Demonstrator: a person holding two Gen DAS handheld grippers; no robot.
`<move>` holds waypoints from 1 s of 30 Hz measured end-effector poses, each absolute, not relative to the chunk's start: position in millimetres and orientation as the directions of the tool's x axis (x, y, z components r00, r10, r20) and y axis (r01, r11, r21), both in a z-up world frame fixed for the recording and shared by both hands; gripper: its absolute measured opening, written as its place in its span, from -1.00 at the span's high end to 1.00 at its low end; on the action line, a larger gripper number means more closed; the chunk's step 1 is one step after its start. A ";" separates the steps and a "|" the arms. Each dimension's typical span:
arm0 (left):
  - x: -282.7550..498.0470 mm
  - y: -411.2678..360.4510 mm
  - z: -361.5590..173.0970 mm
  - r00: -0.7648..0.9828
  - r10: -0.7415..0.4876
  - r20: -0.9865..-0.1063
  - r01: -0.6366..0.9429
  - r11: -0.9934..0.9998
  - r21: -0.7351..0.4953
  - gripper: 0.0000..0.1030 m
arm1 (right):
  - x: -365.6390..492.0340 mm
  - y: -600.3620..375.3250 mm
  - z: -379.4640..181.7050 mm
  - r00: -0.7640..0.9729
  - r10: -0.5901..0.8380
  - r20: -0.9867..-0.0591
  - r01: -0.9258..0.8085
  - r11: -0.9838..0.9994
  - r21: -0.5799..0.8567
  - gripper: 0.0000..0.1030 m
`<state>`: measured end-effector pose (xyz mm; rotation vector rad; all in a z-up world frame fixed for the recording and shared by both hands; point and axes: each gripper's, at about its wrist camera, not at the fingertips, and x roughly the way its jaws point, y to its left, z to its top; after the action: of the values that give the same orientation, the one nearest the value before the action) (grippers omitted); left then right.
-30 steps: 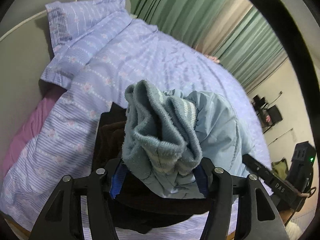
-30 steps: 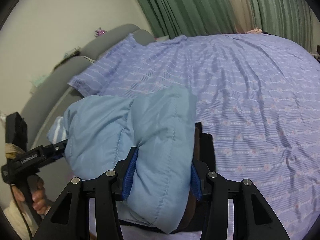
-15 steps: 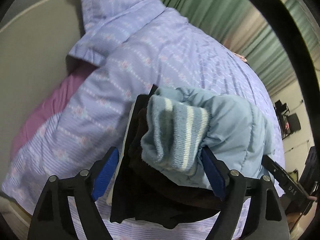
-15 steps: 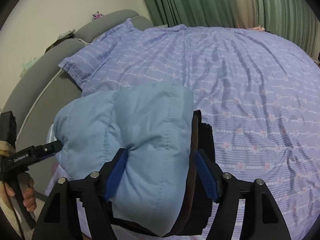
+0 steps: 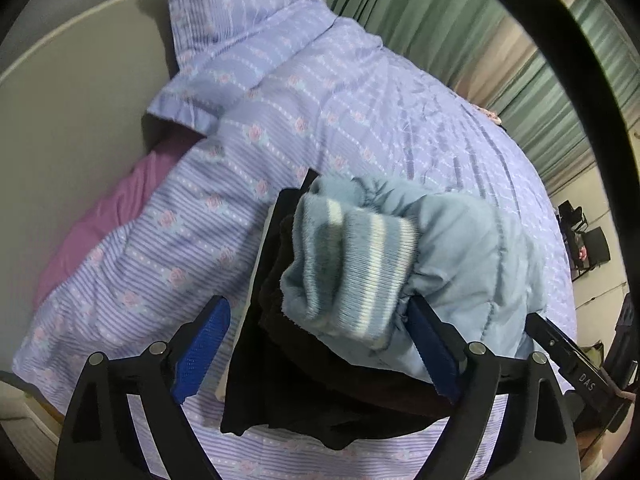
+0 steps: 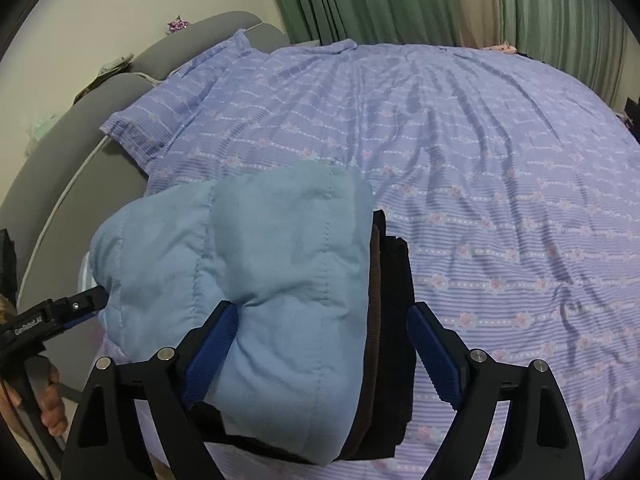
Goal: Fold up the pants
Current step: 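Lower the bundle with both grippers onto the dark folded clothes, then open both grippers and pull them back from the stacked clothes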
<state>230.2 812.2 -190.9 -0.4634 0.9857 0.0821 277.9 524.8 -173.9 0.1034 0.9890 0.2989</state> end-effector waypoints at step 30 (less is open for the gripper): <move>113.6 642.7 -37.0 0.776 -0.003 -0.631 -0.095 0.988 -0.122 -1.00 | 126.6 390.9 -26.2 0.756 0.182 -0.629 -0.115 0.983 0.146 -0.98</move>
<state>113.6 642.7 -37.0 -0.1498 0.6811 0.0495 126.6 390.9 -26.2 0.1004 0.6957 0.1621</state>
